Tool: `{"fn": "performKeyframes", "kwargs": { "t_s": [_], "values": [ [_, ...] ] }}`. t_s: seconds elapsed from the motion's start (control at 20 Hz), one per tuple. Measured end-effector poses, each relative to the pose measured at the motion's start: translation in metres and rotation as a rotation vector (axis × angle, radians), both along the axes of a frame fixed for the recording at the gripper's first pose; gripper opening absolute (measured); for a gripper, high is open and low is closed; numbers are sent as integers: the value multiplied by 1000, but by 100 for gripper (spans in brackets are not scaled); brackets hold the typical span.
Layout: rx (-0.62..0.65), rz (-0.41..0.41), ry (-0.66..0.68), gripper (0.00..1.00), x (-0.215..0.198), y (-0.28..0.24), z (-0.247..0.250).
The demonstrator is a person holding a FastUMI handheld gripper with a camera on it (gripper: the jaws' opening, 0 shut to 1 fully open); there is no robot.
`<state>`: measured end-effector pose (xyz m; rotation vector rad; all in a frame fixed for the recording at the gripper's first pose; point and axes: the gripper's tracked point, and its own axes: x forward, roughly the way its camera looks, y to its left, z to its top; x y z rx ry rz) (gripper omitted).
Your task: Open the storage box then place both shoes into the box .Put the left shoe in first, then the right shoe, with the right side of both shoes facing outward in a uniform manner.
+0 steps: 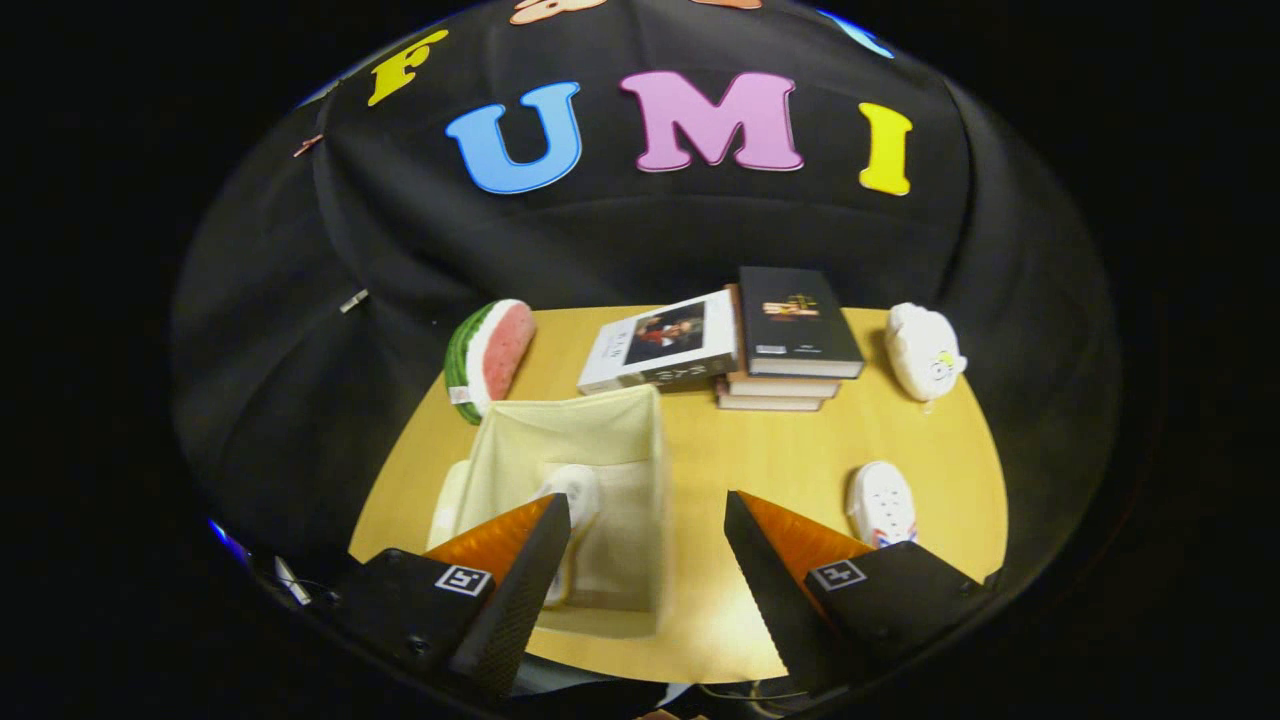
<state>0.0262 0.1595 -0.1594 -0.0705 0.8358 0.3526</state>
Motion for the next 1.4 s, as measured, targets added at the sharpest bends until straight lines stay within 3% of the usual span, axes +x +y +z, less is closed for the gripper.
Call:
{"fn": "performKeyframes", "kwargs": {
  "t_s": [0.15,0.4,0.6,0.8,0.95,1.25,1.4],
  "values": [
    [-106,-47,-36,99,6,-87,-6],
    [-179,-141,39,99,12,-203,-52],
    [-223,-113,137,99,9,-262,-112],
    [-307,35,194,99,7,-282,-174],
    [-336,79,246,99,10,-289,-212],
    [-233,19,256,98,41,-277,-234],
    [-170,12,307,91,43,-268,-243]
  ]
}}
